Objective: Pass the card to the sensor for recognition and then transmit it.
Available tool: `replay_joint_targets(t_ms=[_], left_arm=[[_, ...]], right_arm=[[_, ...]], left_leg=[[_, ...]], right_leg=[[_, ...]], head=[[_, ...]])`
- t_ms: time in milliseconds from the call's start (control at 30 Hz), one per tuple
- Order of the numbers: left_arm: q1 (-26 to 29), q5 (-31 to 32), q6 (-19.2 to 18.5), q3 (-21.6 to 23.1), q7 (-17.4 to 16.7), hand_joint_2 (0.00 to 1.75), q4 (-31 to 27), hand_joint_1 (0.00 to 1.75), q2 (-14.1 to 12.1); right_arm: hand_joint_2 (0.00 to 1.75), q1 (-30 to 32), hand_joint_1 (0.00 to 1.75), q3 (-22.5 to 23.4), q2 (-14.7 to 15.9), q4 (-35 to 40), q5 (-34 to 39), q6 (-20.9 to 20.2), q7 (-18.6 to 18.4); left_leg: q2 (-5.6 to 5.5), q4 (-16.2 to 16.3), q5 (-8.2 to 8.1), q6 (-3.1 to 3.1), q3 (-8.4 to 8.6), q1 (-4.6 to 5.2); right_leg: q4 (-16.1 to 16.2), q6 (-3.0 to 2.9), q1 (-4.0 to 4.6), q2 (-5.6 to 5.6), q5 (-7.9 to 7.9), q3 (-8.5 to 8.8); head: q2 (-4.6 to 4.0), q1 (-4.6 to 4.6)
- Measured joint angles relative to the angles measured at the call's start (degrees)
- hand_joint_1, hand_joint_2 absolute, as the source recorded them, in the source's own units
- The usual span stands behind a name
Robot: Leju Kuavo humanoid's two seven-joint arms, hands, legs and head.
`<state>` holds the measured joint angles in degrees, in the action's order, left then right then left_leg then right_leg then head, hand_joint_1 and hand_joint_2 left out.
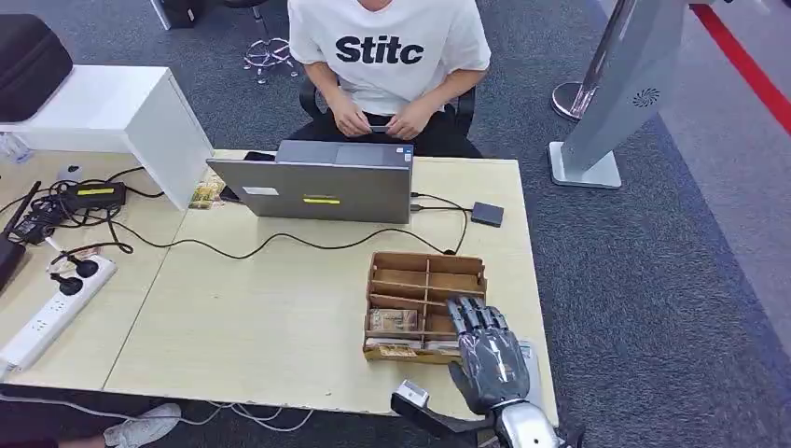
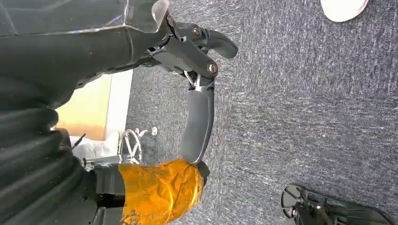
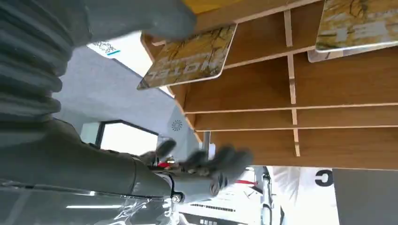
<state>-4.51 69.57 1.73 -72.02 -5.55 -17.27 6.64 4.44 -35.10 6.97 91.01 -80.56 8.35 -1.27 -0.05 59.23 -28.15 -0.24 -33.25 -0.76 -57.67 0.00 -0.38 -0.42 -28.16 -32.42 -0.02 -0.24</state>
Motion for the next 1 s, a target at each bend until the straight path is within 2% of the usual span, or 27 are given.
replay_joint_targets(t_ms=[500,667,867,1000], left_arm=[[0.00,0.04,0.04,0.00,0.00,1.75,0.00,0.00,-0.09],[0.02,-0.13,0.04,0.00,0.00,1.75,0.00,0.00,-0.09],[0.03,-0.13,0.07,0.00,-0.02,1.75,0.00,0.00,-0.07],[0.02,0.07,0.04,0.00,-0.02,1.75,0.00,0.00,-0.07]], right_arm=[[1.75,-0.05,1.75,0.00,0.00,-0.33,1.46,-0.22,1.31],[1.75,-0.27,1.75,0.94,0.00,1.95,1.66,3.37,2.93],[1.75,-1.48,1.75,2.54,0.00,6.06,1.38,3.34,3.39],[1.75,-2.82,1.75,2.97,-0.02,7.95,0.96,6.38,3.82]], left_leg=[[0.00,0.00,0.00,0.00,0.00,0.00],[0.00,0.00,0.00,0.00,-0.01,0.00],[0.00,0.00,0.00,0.00,0.01,0.00],[0.03,0.00,0.00,0.00,0.01,0.00]], right_leg=[[0.00,0.00,0.00,0.00,0.00,0.00],[0.00,0.00,0.00,0.00,0.00,0.00],[0.00,0.00,0.00,0.00,0.00,0.01],[-0.01,-0.04,0.00,0.04,0.04,0.01]], head=[[0.00,0.00],[0.00,0.00],[0.00,0.00],[0.00,-0.02]])
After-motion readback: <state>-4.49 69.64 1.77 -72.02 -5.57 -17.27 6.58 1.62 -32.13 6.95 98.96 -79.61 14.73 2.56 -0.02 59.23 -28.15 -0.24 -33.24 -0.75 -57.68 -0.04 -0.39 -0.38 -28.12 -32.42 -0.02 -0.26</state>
